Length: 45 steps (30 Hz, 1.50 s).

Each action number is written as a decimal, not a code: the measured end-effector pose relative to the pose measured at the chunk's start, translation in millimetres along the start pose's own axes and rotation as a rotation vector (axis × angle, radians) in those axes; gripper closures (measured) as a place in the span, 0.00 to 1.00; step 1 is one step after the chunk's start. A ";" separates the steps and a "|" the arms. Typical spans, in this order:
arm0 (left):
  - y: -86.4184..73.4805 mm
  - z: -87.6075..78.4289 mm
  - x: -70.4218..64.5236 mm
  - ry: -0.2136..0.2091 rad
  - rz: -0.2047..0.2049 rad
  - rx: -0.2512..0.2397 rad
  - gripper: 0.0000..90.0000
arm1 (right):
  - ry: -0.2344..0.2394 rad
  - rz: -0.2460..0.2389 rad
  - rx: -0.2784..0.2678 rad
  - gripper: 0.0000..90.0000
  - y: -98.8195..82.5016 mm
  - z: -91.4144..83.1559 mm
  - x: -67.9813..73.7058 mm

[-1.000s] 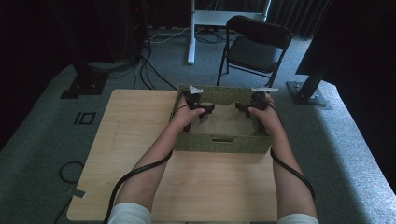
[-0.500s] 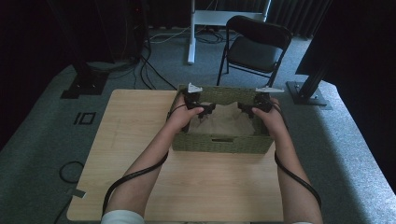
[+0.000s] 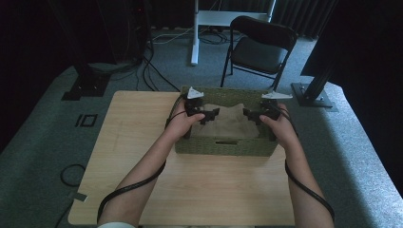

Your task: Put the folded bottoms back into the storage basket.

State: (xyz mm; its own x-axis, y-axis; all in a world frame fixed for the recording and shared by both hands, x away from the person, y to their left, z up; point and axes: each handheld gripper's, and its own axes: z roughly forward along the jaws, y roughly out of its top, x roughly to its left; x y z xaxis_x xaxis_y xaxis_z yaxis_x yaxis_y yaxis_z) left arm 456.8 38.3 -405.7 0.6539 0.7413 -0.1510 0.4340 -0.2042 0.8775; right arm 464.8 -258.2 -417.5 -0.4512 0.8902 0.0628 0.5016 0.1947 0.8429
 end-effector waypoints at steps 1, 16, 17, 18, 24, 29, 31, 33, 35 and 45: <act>-0.5 -2.2 -0.9 -0.002 0.002 -0.001 0.20 | 0.002 -0.003 -0.003 0.16 -0.6 -2.0 0.5; -15.1 -26.3 -11.4 -0.014 0.030 -0.013 0.20 | 0.030 -0.049 -0.054 0.14 -15.0 -27.8 14.6; -16.1 -27.7 -12.8 -0.007 0.032 -0.020 0.20 | 0.029 -0.051 -0.057 0.14 -16.1 -29.3 15.9; -16.9 -29.0 -14.0 -0.004 0.040 -0.017 0.20 | 0.034 -0.052 -0.059 0.14 -17.3 -30.6 17.3; -22.5 -36.6 -19.5 -0.024 0.049 -0.021 0.20 | 0.051 -0.046 -0.064 0.14 -24.6 -37.9 23.3; -29.2 -42.0 -24.5 -0.039 0.063 -0.018 0.20 | 0.053 -0.043 -0.061 0.14 -34.1 -41.1 23.4; -32.2 -44.2 -26.8 -0.048 0.066 -0.017 0.20 | 0.060 -0.041 -0.061 0.14 -37.6 -43.1 24.1; -35.3 -46.4 -29.5 -0.057 0.072 -0.014 0.20 | 0.050 -0.056 -0.066 0.14 -40.1 -46.6 26.0; -38.0 -48.5 -31.3 -0.061 0.079 -0.012 0.20 | 0.047 -0.074 -0.071 0.14 -42.6 -50.7 28.6; -54.3 -62.3 -41.1 -0.086 0.099 -0.026 0.20 | 0.072 -0.082 -0.103 0.14 -60.5 -70.4 42.2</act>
State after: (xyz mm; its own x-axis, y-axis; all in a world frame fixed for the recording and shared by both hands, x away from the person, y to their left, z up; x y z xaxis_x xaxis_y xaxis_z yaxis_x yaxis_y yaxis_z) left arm 367.8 58.7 -418.8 0.7442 0.6604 -0.1006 0.3493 -0.2563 0.9013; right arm 363.5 -261.5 -428.2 -0.5413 0.8404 0.0262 0.3841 0.2195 0.8968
